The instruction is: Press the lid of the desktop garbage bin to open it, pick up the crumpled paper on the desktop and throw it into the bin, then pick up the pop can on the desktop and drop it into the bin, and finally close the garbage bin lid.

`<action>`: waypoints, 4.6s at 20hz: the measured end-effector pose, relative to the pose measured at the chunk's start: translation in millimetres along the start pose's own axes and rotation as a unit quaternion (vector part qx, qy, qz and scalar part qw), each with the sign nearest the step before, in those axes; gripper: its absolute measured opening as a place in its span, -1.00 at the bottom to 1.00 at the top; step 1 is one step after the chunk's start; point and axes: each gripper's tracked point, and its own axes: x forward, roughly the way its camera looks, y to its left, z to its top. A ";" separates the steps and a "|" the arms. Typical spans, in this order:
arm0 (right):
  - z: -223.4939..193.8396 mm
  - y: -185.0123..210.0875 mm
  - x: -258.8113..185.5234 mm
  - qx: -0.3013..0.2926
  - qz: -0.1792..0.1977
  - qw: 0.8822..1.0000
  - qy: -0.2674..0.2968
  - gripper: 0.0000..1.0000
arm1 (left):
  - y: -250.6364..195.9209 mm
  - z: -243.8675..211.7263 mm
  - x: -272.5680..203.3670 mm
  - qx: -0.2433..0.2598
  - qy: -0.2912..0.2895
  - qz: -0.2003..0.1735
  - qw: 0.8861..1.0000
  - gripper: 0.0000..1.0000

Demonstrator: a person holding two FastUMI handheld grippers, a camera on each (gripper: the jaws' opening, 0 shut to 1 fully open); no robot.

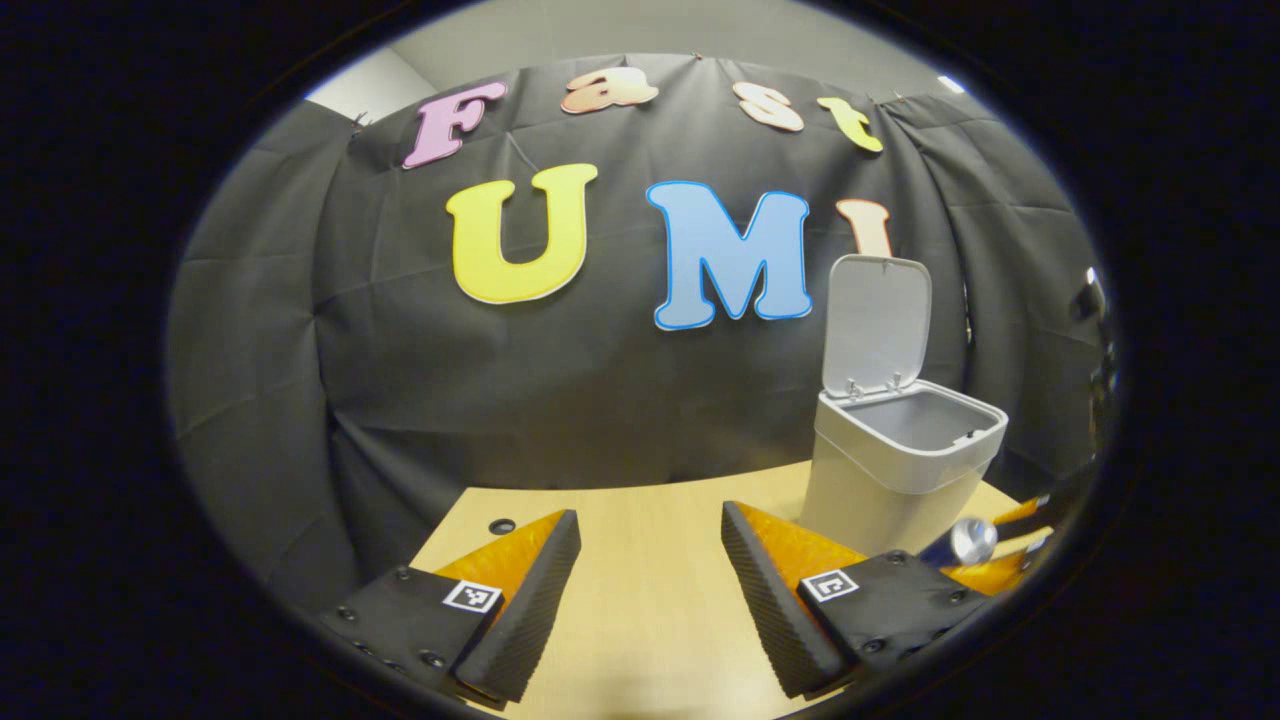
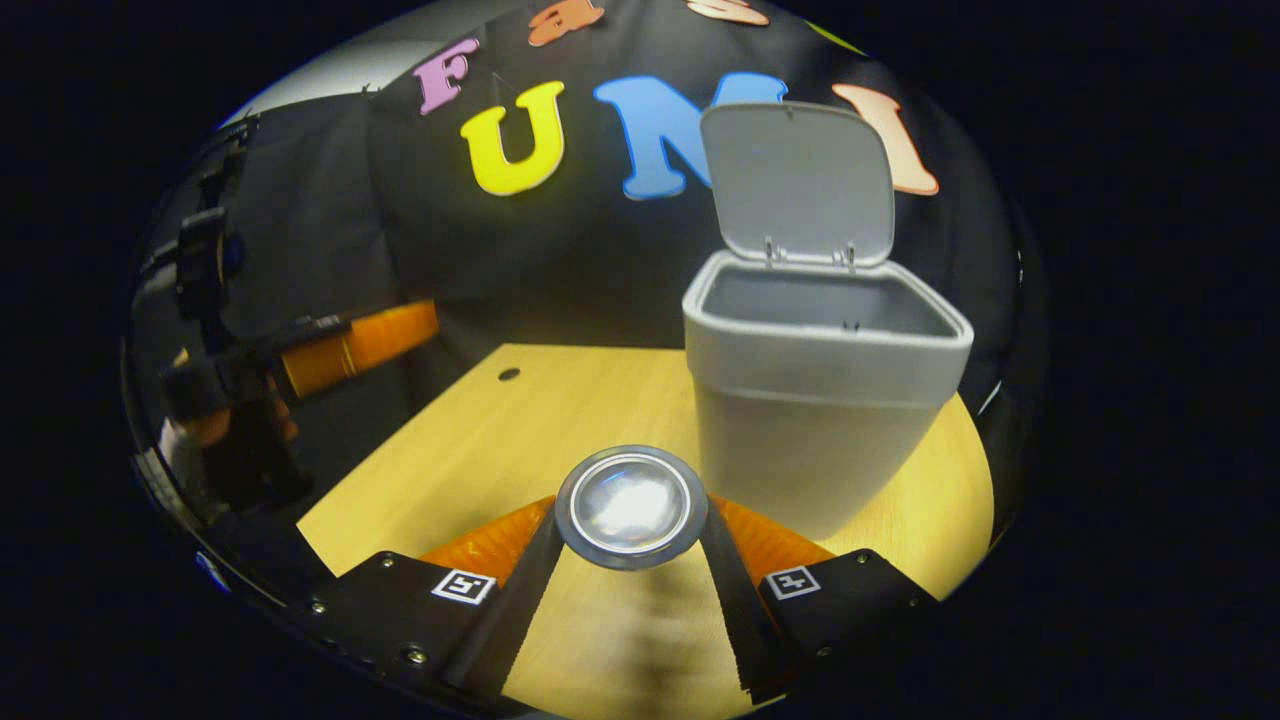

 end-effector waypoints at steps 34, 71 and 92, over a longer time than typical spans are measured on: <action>107.9 -113.6 20.9 0.020 -0.163 0.982 -0.093 0.69 | 6.3 3.1 1.0 -0.008 0.002 0.004 1.000 0.97; 333.1 -156.6 40.7 -0.045 -0.200 0.957 -0.203 0.67 | 42.0 -2.3 0.7 -0.032 0.012 0.042 0.999 1.00; 210.6 -144.5 24.2 -0.007 -0.184 0.977 -0.104 0.84 | 23.5 -16.8 1.5 -0.034 0.020 0.033 0.999 0.87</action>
